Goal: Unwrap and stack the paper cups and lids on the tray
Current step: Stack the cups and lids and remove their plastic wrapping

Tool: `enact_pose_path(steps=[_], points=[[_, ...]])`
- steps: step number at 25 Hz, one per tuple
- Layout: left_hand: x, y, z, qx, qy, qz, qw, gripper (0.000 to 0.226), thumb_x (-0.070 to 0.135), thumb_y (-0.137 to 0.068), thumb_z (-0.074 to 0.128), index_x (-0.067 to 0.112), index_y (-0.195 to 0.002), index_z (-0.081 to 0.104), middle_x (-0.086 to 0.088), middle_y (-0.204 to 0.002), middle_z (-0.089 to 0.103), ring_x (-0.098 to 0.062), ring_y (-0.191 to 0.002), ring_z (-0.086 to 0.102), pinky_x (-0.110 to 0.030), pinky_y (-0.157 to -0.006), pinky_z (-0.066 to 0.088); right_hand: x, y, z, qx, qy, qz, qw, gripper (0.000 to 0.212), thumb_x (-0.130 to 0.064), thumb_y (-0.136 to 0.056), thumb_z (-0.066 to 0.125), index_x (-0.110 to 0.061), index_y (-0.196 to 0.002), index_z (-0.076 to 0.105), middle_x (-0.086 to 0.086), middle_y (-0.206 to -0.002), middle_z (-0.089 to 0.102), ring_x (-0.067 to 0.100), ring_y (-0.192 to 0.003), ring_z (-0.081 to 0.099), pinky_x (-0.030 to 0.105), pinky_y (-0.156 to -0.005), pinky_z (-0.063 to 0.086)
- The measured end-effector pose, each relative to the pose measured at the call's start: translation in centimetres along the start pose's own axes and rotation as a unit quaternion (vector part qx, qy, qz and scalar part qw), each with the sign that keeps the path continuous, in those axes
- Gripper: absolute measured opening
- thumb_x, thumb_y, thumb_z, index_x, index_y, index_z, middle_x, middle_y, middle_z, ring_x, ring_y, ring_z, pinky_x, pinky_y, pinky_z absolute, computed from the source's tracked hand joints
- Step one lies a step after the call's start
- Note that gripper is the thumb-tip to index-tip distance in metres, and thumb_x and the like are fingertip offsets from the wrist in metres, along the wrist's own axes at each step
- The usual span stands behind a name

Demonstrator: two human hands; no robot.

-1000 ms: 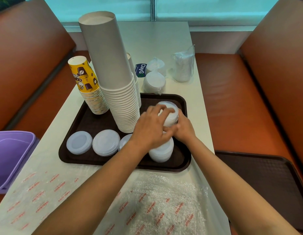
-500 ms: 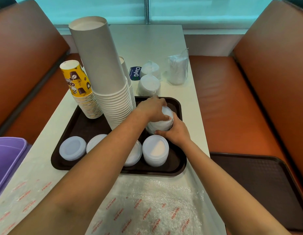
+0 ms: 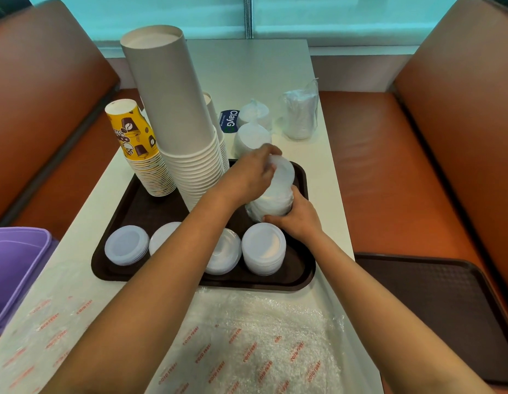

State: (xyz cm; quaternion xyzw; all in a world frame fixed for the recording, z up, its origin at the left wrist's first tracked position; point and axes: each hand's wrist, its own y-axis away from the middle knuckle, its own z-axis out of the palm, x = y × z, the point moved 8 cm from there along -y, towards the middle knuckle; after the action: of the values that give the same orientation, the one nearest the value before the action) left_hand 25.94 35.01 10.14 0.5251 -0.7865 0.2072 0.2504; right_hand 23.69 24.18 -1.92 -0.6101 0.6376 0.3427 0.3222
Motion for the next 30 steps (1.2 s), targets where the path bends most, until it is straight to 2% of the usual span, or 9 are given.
enact_pose_path(steps=[2,4,8,13,16,18,21,26,30], points=[[0.3,1.8,-2.1,0.101,0.055,0.015,0.993,0.030,0.012,-0.096,0.049,0.008,-0.125,0.052,-0.009,-0.120,0.060,-0.021,-0.107,0.054,-0.013,-0.078,0.033,-0.1,0.0,0.0,-0.001,-0.001,-0.003,1.000,0.087,-0.033,-0.064,0.085,-0.025,-0.137,0.038,-0.003,-0.128,0.057,0.020,-0.115,0.054,0.031,-0.091,0.043],[0.2,4.4,-2.3,0.136,0.088,0.049,0.985,0.024,0.009,-0.093,0.053,0.005,-0.117,0.057,-0.004,-0.107,0.062,-0.010,-0.095,0.053,-0.008,-0.075,0.034,-0.2,0.0,-0.1,0.004,-0.001,-0.003,1.000,0.085,-0.031,-0.063,0.085,-0.026,-0.135,0.040,-0.004,-0.125,0.059,0.018,-0.113,0.055,0.029,-0.088,0.043],[-1.3,9.4,1.3,0.105,0.047,0.124,0.986,0.023,0.003,-0.086,0.053,0.007,-0.108,0.060,-0.002,-0.104,0.061,-0.007,-0.097,0.052,-0.001,-0.086,0.033,-0.2,0.1,-0.1,0.004,-0.009,-0.005,1.000,0.084,-0.035,-0.065,0.085,-0.028,-0.136,0.040,-0.005,-0.128,0.057,0.017,-0.115,0.054,0.025,-0.088,0.040],[-2.8,12.1,5.2,0.023,-0.028,0.182,0.983,0.029,0.020,-0.079,0.052,0.017,-0.107,0.057,-0.002,-0.109,0.062,-0.017,-0.105,0.054,-0.034,-0.102,0.041,-0.1,0.1,0.0,0.013,0.004,-0.016,1.000,0.088,-0.036,-0.064,0.085,-0.026,-0.138,0.038,-0.002,-0.135,0.054,0.021,-0.122,0.051,0.032,-0.099,0.040],[-2.6,12.0,5.1,0.029,-0.063,0.196,0.978,0.041,0.042,-0.076,0.061,0.017,-0.109,0.059,-0.003,-0.112,0.062,-0.017,-0.108,0.053,-0.037,-0.099,0.041,0.0,0.0,0.0,0.011,0.009,-0.016,1.000,0.089,-0.037,-0.064,0.085,-0.026,-0.138,0.038,-0.002,-0.134,0.054,0.022,-0.122,0.051,0.035,-0.100,0.041],[-2.3,11.5,5.0,0.028,-0.099,0.188,0.977,0.059,0.059,-0.069,0.065,0.025,-0.115,0.050,-0.004,-0.119,0.055,-0.019,-0.113,0.048,-0.035,-0.097,0.038,-0.2,0.1,0.0,0.011,0.005,-0.019,1.000,0.087,-0.038,-0.064,0.085,-0.026,-0.137,0.040,-0.002,-0.133,0.055,0.021,-0.121,0.052,0.034,-0.099,0.042],[-3.0,10.3,6.0,-0.055,-0.104,0.116,0.986,0.084,0.057,-0.063,0.075,0.035,-0.134,0.037,-0.002,-0.138,0.038,-0.019,-0.124,0.039,-0.035,-0.102,0.036,-0.3,0.2,-0.1,0.013,-0.001,-0.026,1.000,0.085,-0.041,-0.064,0.085,-0.025,-0.135,0.041,-0.003,-0.131,0.055,0.018,-0.119,0.052,0.032,-0.096,0.042],[-3.8,9.9,6.8,-0.067,-0.138,0.074,0.985,0.080,0.049,-0.074,0.072,0.033,-0.142,0.033,0.000,-0.144,0.030,-0.018,-0.128,0.036,-0.034,-0.098,0.042,-0.1,0.1,0.0,0.011,-0.009,-0.022,1.000,0.086,-0.041,-0.063,0.085,-0.028,-0.135,0.040,-0.005,-0.130,0.056,0.017,-0.119,0.053,0.034,-0.098,0.044],[-3.1,10.3,5.9,-0.021,-0.142,0.111,0.983,0.082,0.070,-0.068,0.058,0.035,-0.138,0.033,-0.006,-0.140,0.036,-0.023,-0.126,0.039,-0.038,-0.094,0.043,-0.3,0.2,0.0,0.009,-0.011,-0.028,1.000,0.085,-0.041,-0.064,0.084,-0.026,-0.135,0.040,-0.004,-0.131,0.055,0.017,-0.118,0.052,0.030,-0.096,0.042]])
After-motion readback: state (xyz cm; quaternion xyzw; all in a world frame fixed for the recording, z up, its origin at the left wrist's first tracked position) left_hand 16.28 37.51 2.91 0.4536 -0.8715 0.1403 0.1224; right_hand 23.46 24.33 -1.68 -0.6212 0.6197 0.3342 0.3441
